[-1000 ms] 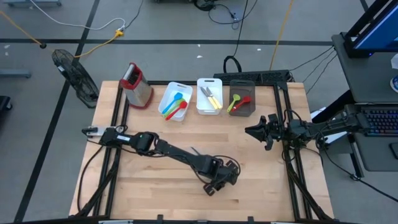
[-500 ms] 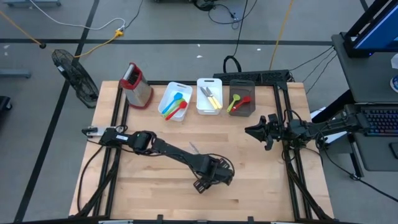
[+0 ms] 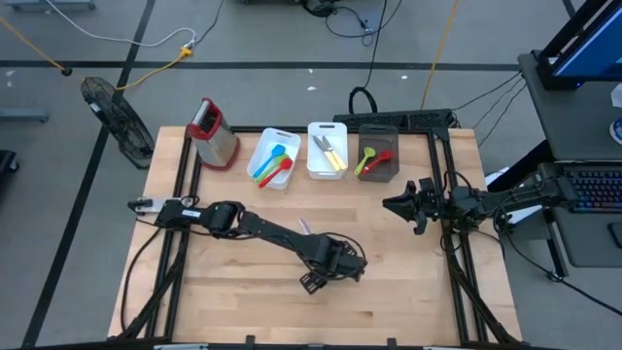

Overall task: Pick & Place Kitchen Items
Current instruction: Put the yellow knife into the right white bin

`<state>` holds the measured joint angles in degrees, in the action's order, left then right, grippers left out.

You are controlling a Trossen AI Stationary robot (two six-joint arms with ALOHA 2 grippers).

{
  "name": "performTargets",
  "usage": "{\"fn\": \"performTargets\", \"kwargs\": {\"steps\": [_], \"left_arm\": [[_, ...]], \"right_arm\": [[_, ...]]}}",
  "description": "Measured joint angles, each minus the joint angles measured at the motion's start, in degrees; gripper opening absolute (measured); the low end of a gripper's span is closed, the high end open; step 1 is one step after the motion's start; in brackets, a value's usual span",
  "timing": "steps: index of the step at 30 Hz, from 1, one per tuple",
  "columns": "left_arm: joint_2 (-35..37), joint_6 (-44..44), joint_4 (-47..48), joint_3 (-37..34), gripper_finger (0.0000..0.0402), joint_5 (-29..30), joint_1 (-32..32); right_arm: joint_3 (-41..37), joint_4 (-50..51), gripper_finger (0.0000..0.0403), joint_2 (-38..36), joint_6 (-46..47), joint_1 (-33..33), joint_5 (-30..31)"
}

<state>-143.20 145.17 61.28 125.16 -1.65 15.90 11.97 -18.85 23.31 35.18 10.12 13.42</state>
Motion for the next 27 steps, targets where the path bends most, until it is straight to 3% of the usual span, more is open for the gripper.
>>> {"fn": "performTargets", "kwargs": {"steps": [6,20,23,27], "left_arm": [[0.02,-2.13,2.66,0.02,0.0248,-3.74,-0.43],[-0.01,-11.81,9.53,0.08,0.0244,-4.55,-3.53],[-0.65,-14.62,8.93,0.2,0.0221,-6.16,-4.27],[-2.57,-14.85,4.68,0.28,0.0158,-5.39,-4.37]], "right_arm": [[0.0,0.0,0.0055,0.0,-0.02,0.01,0.01],[0.0,0.07,0.0055,0.0,-0.04,-0.01,0.01],[0.0,0.07,0.0055,0.0,-0.04,0.01,-0.01],[0.0,0.07,0.0055,0.0,-0.04,0.0,0.0]]}}
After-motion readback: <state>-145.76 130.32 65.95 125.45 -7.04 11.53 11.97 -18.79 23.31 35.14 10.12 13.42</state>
